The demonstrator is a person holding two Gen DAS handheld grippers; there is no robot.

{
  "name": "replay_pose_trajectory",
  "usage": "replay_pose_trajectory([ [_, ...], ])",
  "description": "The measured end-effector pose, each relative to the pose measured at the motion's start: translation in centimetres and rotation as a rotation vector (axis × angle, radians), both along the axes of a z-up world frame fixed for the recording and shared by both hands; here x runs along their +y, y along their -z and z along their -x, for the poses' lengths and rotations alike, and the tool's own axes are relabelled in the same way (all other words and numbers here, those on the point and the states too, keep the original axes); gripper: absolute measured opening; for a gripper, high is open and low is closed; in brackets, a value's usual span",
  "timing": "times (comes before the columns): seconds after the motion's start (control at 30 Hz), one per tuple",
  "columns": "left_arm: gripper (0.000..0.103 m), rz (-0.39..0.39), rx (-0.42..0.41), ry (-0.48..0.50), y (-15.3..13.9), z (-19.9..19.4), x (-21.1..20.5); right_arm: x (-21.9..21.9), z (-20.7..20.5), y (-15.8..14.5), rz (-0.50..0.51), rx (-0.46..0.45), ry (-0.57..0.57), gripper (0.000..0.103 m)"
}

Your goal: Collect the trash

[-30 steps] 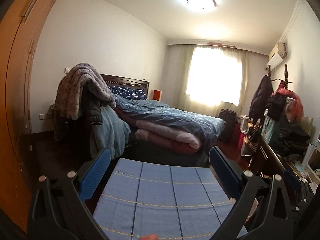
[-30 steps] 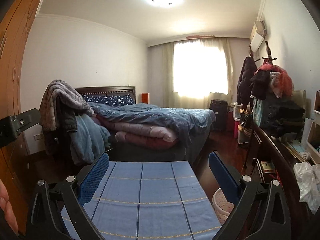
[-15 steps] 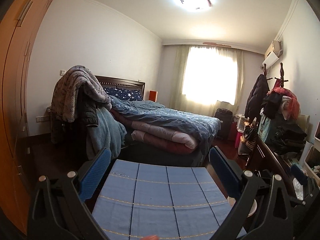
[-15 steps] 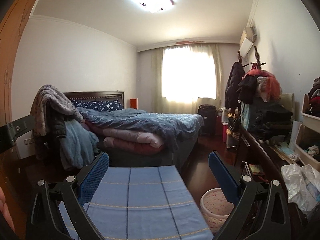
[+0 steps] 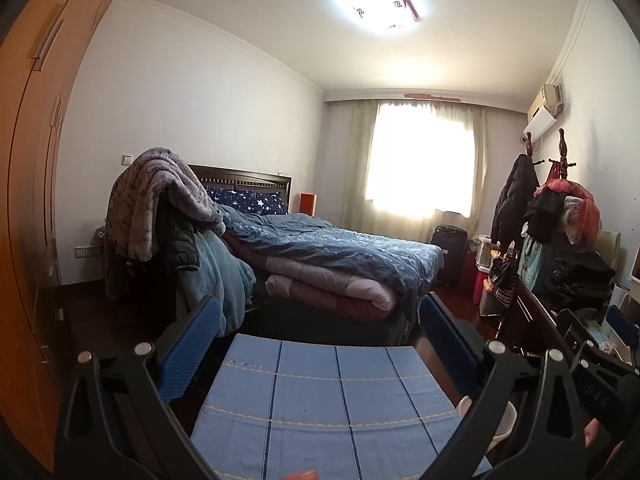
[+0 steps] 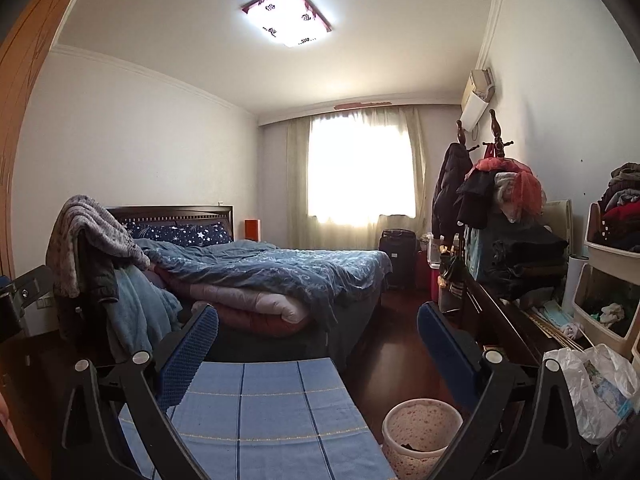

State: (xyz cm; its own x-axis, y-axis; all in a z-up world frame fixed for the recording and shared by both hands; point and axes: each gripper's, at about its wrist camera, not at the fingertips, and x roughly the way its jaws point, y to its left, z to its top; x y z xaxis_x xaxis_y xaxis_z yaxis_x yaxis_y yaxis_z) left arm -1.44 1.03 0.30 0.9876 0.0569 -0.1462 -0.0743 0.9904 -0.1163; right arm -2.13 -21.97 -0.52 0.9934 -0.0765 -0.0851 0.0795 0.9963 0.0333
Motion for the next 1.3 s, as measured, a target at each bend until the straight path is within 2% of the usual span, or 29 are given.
replay_pose_trajectory([
  [0.67, 0.100, -0.015, 0.025, 0.039, -0.40, -0.72, -0.75, -0.50, -0.36, 0.06, 0.009, 0.011, -0.002, 0.099],
  [1.3, 0.100, -0.040, 0.005, 0.072, -0.38, -0.69, -0.56, -0.51, -0.37, 0.10, 0.010, 0.012, -0.004, 0.099],
])
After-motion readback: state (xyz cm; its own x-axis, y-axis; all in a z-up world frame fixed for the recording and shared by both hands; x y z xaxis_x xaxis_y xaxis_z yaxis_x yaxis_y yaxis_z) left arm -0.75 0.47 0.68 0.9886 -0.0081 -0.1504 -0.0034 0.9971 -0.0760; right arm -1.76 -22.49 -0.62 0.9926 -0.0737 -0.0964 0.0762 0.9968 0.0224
